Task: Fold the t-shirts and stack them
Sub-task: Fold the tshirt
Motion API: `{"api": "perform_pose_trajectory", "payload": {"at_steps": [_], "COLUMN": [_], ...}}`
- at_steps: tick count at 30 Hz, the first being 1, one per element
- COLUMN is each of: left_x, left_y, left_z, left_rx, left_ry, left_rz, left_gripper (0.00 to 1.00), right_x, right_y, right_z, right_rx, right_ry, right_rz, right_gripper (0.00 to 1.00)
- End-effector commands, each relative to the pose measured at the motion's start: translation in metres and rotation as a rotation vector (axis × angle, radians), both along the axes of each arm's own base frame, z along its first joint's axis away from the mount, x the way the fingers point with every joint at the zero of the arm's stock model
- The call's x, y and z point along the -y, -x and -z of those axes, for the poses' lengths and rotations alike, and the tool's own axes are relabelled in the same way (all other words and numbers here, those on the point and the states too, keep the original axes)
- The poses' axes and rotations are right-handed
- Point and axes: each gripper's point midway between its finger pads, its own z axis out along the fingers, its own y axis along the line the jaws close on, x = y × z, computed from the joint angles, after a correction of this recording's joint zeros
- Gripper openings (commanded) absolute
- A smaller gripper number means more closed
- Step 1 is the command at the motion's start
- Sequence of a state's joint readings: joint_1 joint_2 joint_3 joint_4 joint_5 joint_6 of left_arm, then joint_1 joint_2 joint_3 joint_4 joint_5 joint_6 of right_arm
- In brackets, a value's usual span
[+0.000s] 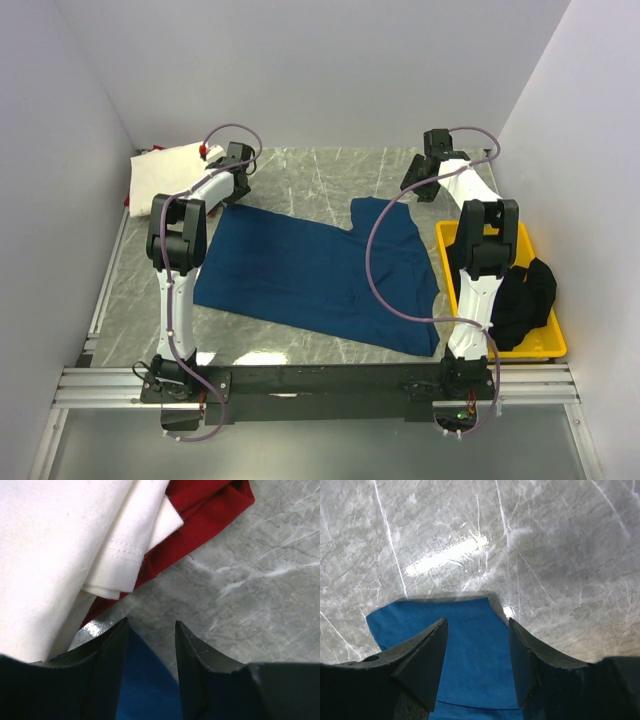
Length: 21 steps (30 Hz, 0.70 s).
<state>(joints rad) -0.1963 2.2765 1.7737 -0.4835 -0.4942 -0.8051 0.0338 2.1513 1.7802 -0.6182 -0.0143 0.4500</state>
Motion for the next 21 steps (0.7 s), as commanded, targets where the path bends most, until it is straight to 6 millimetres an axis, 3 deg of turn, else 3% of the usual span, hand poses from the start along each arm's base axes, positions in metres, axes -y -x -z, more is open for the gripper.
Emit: {"api": "perform_pose_trajectory", "payload": {"at_steps": [1,11,21], "left_x": [-0.004,-0.003,0.001], "left_y": [-0.007,-0.002,0.007], "left_z": [-0.036,-0.059,-0.044], "left_rx": [0.056,0.085,0.044], "left_ry": [-0.025,-0.066,-0.074], "left_rz": [-0.009,-0.031,-0.046], "left_gripper": [0.48,0.49,0.50], "right_x": [0.003,-0.001,-0.002], "right_y": [-0.008,-0.008,-0.007], "right_z": [-0.007,-0.008,-0.004], "right_rx": [0.023,0.029,0.019], "right_ry": [-0.005,-0.021,-0.033], "right_rz": [-0.012,-0.021,-0.025], "right_gripper": [0.59,0.59,0.59]}}
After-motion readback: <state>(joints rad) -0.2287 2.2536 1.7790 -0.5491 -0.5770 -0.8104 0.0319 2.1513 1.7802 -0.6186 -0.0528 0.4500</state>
